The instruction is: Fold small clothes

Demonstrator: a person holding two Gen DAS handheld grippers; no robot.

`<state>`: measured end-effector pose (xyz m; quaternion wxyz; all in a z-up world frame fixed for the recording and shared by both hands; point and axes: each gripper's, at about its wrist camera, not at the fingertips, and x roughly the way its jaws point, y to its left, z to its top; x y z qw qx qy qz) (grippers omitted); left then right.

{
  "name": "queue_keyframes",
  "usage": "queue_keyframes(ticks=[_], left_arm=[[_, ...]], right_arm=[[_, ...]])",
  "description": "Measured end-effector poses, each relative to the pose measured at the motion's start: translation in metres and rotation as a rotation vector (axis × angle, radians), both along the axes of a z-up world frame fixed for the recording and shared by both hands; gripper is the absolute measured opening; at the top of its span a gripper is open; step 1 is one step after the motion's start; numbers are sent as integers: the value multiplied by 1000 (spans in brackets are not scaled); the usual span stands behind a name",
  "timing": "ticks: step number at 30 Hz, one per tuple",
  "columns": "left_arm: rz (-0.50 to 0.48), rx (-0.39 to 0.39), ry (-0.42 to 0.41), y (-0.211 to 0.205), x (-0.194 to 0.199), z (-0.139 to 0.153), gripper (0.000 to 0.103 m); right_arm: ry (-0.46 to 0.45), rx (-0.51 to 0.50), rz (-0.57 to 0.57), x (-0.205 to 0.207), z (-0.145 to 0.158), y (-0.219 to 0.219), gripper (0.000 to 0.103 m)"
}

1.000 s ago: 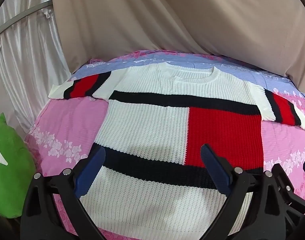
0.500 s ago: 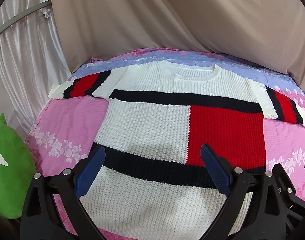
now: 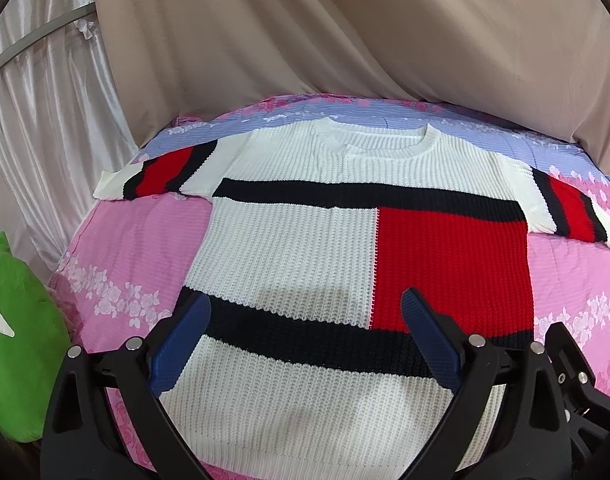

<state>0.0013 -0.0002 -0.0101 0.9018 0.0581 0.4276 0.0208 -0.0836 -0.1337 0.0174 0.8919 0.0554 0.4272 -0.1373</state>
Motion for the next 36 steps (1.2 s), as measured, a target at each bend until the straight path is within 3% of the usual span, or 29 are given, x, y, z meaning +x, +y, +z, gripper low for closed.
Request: queue_keyframes(ticks=[36], left_arm=[[-14,8,6,-7,8,-2,94]], right_arm=[[3,3,9,5,0,-2,91]])
